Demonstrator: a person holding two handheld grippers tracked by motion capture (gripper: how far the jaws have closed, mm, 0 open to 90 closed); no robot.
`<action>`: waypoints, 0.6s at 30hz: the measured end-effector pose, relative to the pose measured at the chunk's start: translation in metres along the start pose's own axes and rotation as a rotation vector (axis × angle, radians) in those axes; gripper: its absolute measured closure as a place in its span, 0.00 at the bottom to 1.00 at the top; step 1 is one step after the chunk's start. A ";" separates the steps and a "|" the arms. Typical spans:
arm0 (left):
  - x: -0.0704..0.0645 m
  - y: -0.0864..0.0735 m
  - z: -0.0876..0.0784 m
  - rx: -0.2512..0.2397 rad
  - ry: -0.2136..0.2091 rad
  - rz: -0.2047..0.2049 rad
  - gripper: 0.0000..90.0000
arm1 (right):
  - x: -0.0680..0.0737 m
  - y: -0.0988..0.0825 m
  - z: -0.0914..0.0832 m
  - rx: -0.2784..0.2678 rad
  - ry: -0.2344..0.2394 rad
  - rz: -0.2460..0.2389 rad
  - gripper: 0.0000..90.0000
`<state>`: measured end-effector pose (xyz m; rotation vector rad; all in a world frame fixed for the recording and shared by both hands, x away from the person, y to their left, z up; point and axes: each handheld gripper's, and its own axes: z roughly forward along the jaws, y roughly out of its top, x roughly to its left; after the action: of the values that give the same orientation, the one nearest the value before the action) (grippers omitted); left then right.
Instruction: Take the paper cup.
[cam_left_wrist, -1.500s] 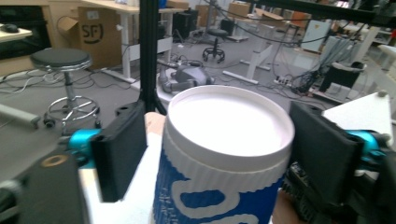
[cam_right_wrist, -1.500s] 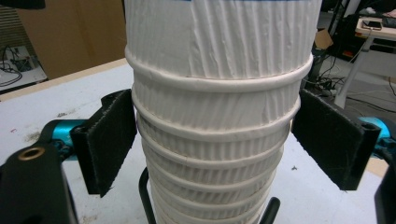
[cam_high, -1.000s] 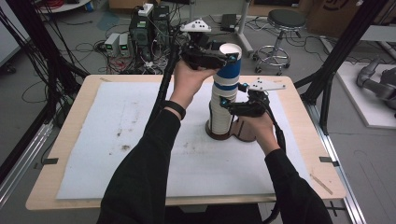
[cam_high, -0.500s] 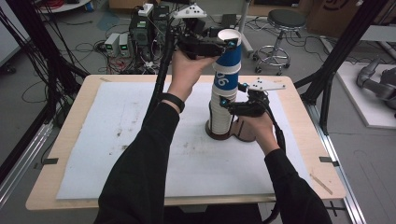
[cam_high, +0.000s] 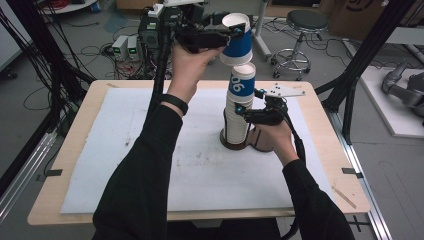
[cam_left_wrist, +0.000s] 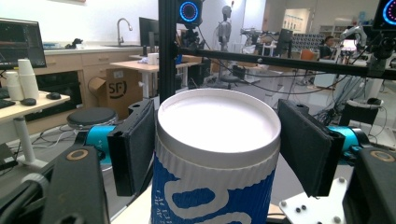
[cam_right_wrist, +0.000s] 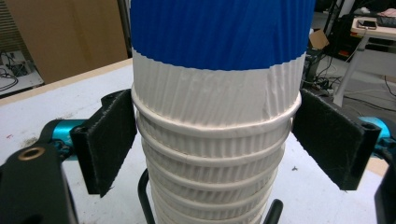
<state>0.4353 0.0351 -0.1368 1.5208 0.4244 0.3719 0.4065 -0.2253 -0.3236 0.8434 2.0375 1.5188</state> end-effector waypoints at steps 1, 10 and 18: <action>0.000 0.001 -0.003 0.000 0.003 0.003 0.34 | 0.000 0.000 0.000 0.001 -0.002 0.000 0.16; -0.012 0.003 -0.047 0.017 -0.002 0.053 0.34 | 0.000 0.000 0.000 0.001 -0.004 0.004 0.16; -0.023 -0.013 -0.091 0.042 0.014 0.089 0.34 | 0.001 0.000 0.000 0.005 -0.008 0.005 0.16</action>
<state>0.3708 0.1036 -0.1497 1.5822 0.3783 0.4459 0.4056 -0.2242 -0.3238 0.8560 2.0355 1.5109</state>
